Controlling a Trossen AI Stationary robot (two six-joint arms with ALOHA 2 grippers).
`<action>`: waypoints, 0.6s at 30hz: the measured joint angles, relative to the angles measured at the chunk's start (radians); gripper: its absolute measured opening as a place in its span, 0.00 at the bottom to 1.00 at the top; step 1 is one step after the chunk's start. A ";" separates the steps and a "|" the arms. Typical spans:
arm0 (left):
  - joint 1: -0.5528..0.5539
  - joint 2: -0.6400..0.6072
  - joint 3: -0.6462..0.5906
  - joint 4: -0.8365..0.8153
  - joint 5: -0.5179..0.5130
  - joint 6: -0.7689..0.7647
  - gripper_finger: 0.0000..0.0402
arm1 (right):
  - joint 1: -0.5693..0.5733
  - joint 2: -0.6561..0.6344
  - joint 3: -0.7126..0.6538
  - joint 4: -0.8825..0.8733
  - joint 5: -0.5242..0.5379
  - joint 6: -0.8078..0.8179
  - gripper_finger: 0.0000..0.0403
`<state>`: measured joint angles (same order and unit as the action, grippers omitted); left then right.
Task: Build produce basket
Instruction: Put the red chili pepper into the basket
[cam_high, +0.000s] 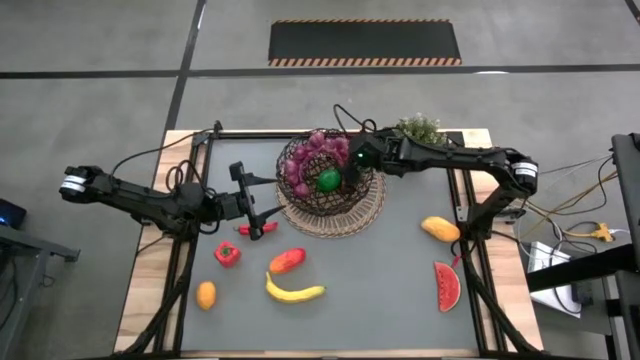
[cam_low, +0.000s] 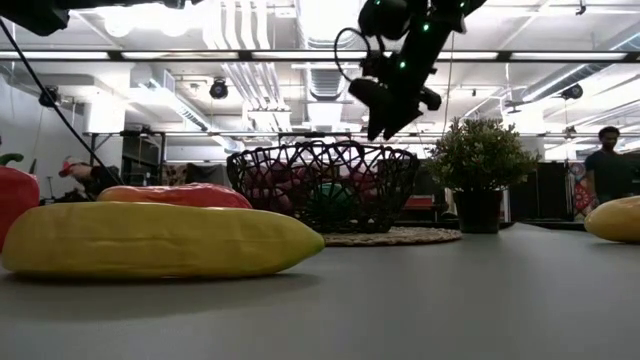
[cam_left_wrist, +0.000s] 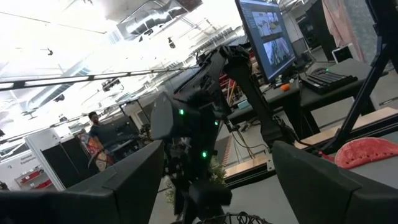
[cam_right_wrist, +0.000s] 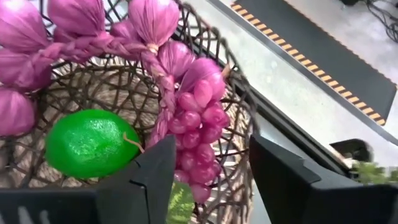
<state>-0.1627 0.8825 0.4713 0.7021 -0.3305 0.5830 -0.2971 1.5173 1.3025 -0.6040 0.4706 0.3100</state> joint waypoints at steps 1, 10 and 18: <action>0.000 0.000 0.000 -0.001 0.000 -0.001 0.70 | 0.004 -0.013 0.000 -0.004 0.000 -0.007 0.48; 0.000 0.000 0.000 -0.003 0.000 -0.113 0.70 | 0.108 -0.189 -0.001 -0.123 -0.008 -0.071 0.47; -0.002 0.007 -0.019 -0.059 0.007 -0.438 0.70 | 0.359 -0.346 -0.067 -0.199 -0.011 -0.113 0.44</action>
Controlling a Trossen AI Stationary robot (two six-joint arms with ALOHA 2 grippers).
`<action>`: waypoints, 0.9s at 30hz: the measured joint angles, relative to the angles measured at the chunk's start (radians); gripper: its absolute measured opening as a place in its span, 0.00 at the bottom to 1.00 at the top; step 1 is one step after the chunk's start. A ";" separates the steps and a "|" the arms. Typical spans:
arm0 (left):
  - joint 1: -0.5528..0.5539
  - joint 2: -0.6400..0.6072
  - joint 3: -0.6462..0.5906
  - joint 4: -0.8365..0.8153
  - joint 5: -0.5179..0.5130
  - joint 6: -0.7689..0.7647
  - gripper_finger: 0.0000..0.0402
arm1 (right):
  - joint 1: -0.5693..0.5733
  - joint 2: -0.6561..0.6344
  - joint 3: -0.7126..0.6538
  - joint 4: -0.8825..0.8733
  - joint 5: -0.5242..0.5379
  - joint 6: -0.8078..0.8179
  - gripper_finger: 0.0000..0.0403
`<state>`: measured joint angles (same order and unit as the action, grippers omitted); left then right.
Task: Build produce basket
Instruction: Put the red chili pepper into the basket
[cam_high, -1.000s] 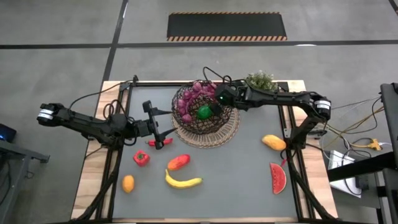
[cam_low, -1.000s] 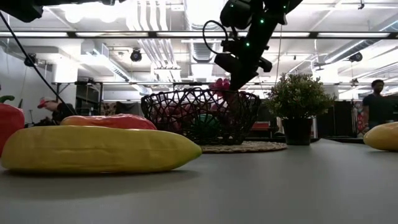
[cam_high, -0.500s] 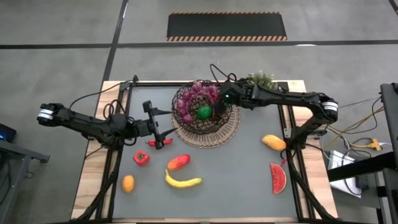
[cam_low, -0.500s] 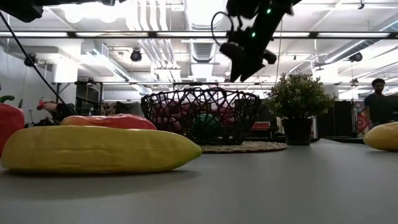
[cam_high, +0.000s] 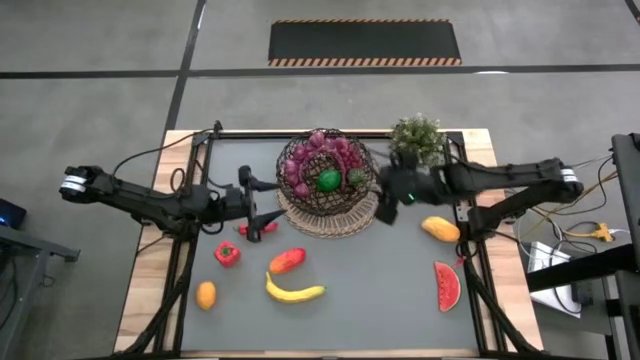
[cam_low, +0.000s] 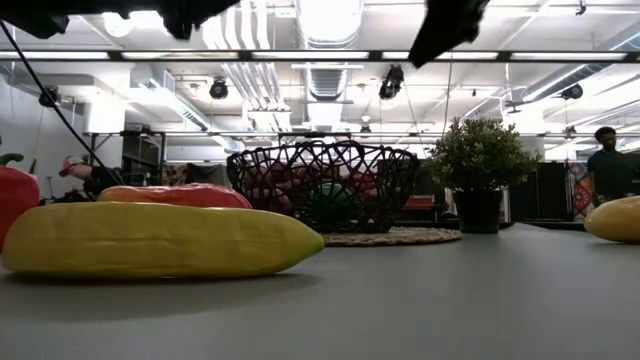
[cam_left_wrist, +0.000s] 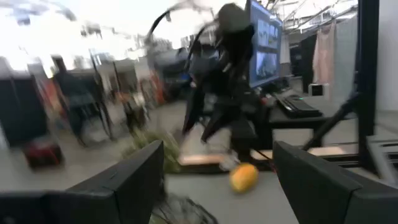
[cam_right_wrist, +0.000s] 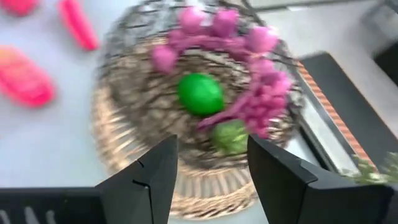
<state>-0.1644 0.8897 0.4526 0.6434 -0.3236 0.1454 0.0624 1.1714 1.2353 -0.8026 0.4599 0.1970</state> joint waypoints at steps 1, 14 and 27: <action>-0.002 0.007 -0.009 -0.007 0.001 -0.051 0.70 | 0.035 -0.019 -0.017 0.000 0.000 0.000 0.44; -0.027 0.093 0.225 -1.017 0.005 -0.723 0.70 | 0.298 -0.230 -0.311 0.216 0.012 -0.039 0.44; -0.018 0.392 0.325 -1.517 0.058 -0.552 0.70 | 0.300 -0.309 -0.460 0.349 0.013 -0.046 0.43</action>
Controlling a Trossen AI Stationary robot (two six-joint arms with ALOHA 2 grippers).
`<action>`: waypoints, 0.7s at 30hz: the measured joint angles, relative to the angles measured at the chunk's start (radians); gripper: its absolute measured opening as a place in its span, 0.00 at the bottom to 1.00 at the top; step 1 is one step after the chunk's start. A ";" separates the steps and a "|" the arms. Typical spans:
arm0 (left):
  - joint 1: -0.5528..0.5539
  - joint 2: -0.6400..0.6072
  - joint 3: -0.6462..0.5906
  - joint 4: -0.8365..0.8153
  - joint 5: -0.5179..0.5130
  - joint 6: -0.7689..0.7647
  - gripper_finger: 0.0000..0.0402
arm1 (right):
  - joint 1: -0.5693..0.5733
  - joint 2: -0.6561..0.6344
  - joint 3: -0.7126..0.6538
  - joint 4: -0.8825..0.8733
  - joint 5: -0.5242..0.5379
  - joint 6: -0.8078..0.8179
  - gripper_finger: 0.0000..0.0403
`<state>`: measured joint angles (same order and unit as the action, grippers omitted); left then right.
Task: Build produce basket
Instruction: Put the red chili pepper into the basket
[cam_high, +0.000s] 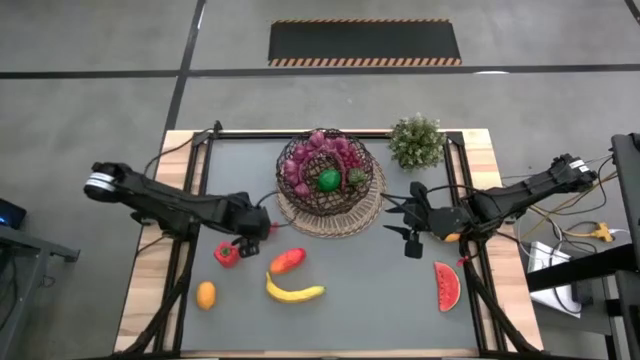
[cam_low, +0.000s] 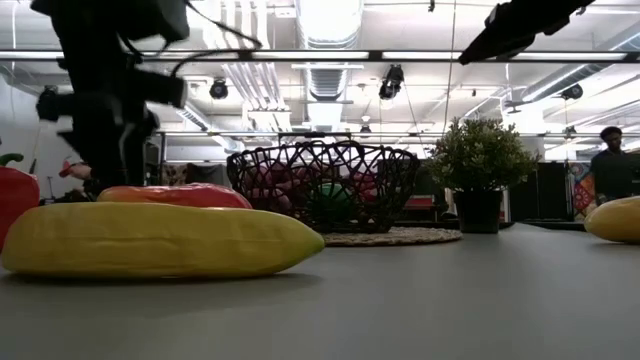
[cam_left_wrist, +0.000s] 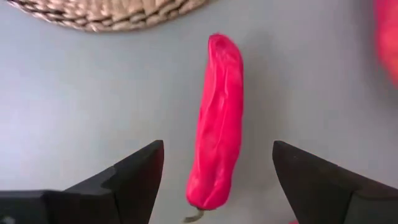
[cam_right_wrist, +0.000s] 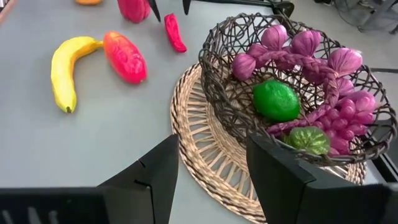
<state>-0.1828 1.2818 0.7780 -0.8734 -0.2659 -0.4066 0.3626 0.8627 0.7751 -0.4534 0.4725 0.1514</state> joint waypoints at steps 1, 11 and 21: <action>0.002 0.022 0.000 0.001 0.000 0.009 0.70 | 0.000 0.001 0.000 -0.001 0.000 0.004 0.43; 0.020 0.197 0.000 0.002 -0.006 0.022 0.63 | 0.000 0.009 -0.001 0.002 0.000 0.004 0.42; 0.020 0.225 0.000 0.004 -0.003 0.020 0.25 | 0.000 0.010 -0.001 0.001 0.000 -0.004 0.41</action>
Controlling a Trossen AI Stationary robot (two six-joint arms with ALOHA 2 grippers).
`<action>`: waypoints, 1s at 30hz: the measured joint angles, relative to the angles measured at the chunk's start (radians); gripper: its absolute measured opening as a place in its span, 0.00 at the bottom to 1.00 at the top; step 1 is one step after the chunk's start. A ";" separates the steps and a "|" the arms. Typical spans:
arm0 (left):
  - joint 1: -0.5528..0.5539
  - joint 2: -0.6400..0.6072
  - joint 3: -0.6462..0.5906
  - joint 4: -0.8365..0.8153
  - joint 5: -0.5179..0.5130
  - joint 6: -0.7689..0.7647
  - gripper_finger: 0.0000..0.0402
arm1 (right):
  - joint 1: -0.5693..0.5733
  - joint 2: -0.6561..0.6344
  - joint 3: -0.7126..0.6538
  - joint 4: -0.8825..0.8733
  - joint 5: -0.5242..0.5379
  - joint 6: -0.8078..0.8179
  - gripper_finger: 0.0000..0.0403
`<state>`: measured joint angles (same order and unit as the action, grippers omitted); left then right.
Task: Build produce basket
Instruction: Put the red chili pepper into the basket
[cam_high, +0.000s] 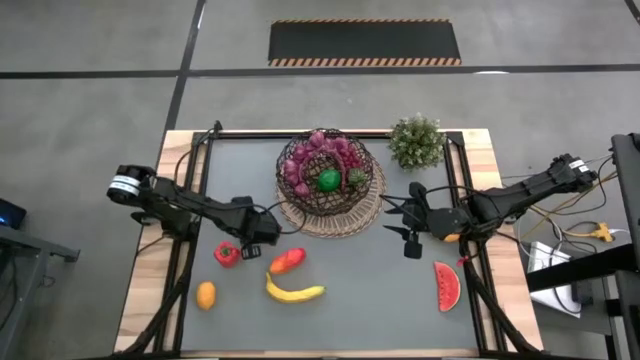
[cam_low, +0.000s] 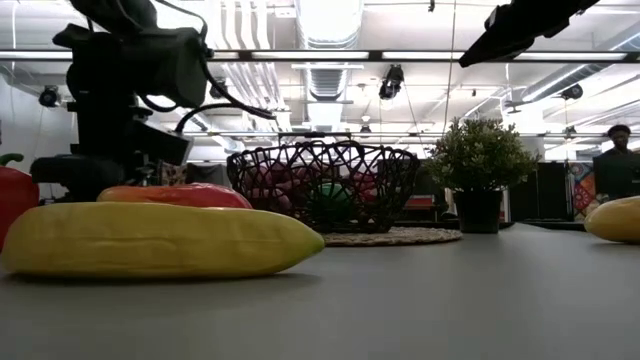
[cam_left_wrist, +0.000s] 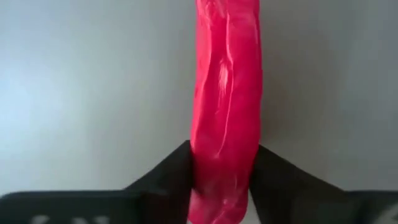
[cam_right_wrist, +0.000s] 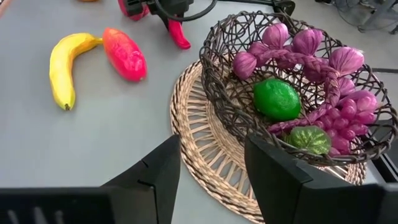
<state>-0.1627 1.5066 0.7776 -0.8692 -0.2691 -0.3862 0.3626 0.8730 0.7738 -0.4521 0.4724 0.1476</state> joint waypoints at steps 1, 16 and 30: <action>0.000 -0.003 0.003 -0.005 0.000 0.000 0.21 | 0.000 0.000 0.000 -0.002 0.000 0.000 0.40; -0.003 -0.078 0.354 -0.070 0.156 0.048 0.17 | 0.000 0.000 -0.005 -0.010 0.000 0.001 0.38; 0.127 -0.086 0.299 0.784 -0.072 0.482 0.20 | 0.000 -0.002 -0.119 0.149 0.000 -0.074 0.34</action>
<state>-0.0356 1.4207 1.0768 -0.0856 -0.3408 0.0961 0.3622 0.8715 0.6551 -0.3029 0.4722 0.0734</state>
